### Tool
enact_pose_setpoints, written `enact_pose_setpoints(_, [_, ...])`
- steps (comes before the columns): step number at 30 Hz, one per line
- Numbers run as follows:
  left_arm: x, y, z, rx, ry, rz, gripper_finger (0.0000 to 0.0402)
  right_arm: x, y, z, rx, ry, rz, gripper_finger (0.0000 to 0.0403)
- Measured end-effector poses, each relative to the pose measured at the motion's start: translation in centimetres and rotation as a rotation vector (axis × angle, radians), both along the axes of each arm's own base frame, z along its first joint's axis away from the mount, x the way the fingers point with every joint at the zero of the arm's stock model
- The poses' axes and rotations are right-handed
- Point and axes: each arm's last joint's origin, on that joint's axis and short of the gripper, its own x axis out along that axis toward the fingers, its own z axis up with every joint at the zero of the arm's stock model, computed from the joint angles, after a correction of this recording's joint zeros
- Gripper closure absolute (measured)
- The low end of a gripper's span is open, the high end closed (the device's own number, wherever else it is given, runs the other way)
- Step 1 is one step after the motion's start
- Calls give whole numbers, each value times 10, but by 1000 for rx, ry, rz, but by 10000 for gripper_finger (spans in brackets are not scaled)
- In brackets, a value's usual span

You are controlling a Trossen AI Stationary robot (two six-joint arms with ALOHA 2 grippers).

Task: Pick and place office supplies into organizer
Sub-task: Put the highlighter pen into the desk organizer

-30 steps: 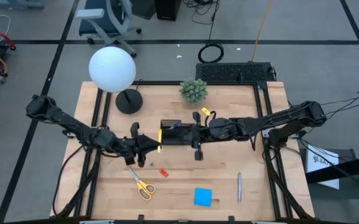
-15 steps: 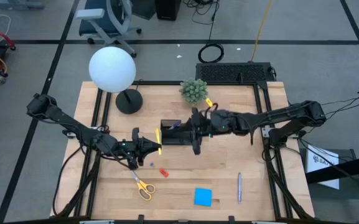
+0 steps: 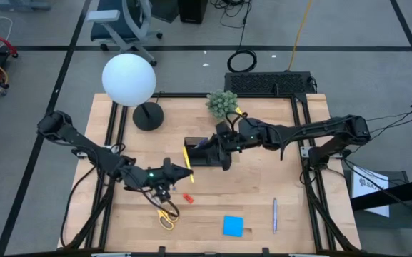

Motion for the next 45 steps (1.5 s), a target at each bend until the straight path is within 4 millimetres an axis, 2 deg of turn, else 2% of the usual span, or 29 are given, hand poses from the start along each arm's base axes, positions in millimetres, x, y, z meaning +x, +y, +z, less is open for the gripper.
enact_pose_setpoints(7, [14, -11, -2, 104, 68, 19, 374, 4, -2, -4, 139, 21, 121, 239])
enact_pose_setpoints(13, [17, -13, -3, 139, 73, 17, 374, 4, -1, -5, 169, 37, 109, 173])
enact_pose_setpoints(18, [18, -13, -1, 167, 67, 15, 374, 4, -1, -11, 163, 60, 44, 141])
enact_pose_setpoints(27, [21, -9, -1, 172, 68, -10, 374, -1, -2, -29, 225, 16, 5, 135])
enact_pose_setpoints(45, [33, 10, 2, 143, 46, -84, 374, -2, -3, -29, 242, -41, -38, 142])
